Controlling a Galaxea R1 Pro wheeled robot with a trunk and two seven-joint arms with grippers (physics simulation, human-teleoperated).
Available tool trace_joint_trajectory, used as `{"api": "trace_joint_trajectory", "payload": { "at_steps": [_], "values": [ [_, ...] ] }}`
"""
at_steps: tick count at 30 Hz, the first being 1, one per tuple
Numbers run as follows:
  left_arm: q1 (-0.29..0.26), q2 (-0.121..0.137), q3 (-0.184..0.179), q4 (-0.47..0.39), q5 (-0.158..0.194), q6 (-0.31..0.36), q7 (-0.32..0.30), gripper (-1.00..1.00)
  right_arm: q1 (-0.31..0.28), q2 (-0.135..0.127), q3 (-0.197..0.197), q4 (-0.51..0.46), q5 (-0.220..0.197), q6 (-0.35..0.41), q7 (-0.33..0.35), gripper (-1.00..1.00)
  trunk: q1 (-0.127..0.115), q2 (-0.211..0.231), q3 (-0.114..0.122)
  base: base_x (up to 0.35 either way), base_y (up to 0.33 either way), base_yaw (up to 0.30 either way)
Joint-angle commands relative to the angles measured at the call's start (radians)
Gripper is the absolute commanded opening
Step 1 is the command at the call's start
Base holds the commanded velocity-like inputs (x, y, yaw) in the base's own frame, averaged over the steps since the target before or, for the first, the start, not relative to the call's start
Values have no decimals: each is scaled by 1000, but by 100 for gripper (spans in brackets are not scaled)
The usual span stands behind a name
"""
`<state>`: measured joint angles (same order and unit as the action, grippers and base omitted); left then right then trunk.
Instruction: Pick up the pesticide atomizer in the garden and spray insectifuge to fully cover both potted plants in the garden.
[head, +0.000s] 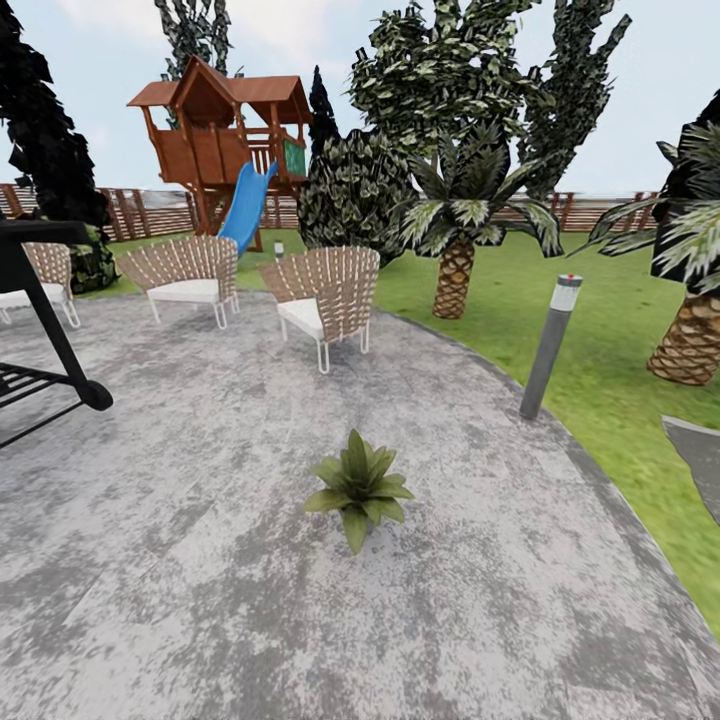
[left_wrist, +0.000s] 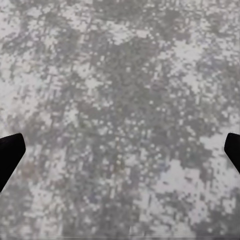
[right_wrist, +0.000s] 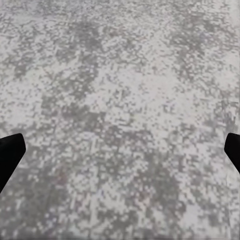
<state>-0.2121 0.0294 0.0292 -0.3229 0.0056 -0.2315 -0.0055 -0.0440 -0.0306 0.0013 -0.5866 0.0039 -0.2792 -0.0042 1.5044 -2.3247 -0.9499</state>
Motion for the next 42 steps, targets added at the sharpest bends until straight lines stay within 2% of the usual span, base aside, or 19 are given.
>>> {"api": "trace_joint_trajectory", "payload": {
  "at_steps": [1,12,16,28,42],
  "values": [
    [0,0,2,1,1,-3,-1,100,0,0,0,1,1,-3,0,100,0,0,-2,0,0,0],
    [-1,0,3,1,1,-3,-1,100,0,0,0,1,0,-3,0,100,0,0,-20,0,0,0],
    [-1,0,2,1,1,-3,-1,100,0,0,0,1,0,-3,0,100,15,-28,-36,0,0,0],
    [-1,0,3,-1,-2,-5,-1,100,0,0,0,0,-1,-5,0,100,15,-28,-36,0,0,0],
    [-1,0,0,-1,-1,-5,-1,100,0,-3,-3,1,2,-4,2,100,15,-28,-36,-309,0,0]
  ]
}}
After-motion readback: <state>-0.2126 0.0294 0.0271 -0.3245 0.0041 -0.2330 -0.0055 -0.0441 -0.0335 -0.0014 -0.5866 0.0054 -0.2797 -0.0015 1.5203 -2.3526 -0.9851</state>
